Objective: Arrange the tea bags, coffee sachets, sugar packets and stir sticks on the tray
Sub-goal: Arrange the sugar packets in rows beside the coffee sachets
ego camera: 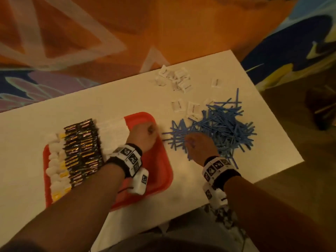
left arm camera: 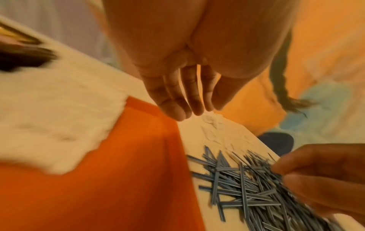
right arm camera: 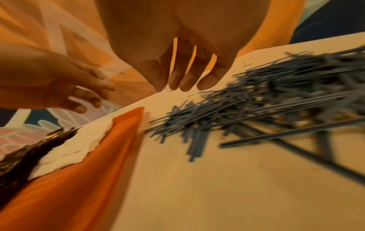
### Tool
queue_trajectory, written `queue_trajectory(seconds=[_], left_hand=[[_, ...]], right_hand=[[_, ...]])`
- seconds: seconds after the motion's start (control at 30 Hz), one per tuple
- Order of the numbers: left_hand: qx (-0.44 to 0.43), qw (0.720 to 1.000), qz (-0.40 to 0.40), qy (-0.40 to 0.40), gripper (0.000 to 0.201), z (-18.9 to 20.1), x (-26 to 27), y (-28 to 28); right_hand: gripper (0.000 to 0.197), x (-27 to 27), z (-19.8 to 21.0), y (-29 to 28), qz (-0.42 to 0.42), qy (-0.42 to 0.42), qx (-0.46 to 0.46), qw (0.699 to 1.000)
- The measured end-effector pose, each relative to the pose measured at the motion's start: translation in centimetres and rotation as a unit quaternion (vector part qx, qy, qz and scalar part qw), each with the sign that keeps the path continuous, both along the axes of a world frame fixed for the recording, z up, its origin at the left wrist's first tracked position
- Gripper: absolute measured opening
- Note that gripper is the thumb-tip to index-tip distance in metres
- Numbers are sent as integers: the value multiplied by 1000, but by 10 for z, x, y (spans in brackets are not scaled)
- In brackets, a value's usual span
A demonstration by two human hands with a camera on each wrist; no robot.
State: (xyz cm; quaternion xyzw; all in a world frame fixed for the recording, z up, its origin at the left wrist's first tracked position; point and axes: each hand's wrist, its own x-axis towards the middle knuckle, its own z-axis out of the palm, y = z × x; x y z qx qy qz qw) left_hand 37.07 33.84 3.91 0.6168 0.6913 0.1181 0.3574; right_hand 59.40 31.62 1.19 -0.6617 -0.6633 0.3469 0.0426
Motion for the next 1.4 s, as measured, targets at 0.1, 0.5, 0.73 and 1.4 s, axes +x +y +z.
queue_trajectory(seconds=[0.1, 0.5, 0.73, 1.4], left_hand=[[6, 991, -121, 63, 23, -8, 53, 51], [-58, 886, -361, 284, 89, -46, 165, 164], [-44, 907, -329, 259, 72, -58, 149, 161], [-18, 925, -289, 247, 65, -64, 110, 144]], right_hand=[[19, 43, 0, -3, -12, -26, -11, 1000], [12, 115, -21, -9, -75, 17, 9, 997], [11, 104, -16, -1, -80, 84, 48, 992], [11, 85, -13, 5, -67, 109, 51, 991]])
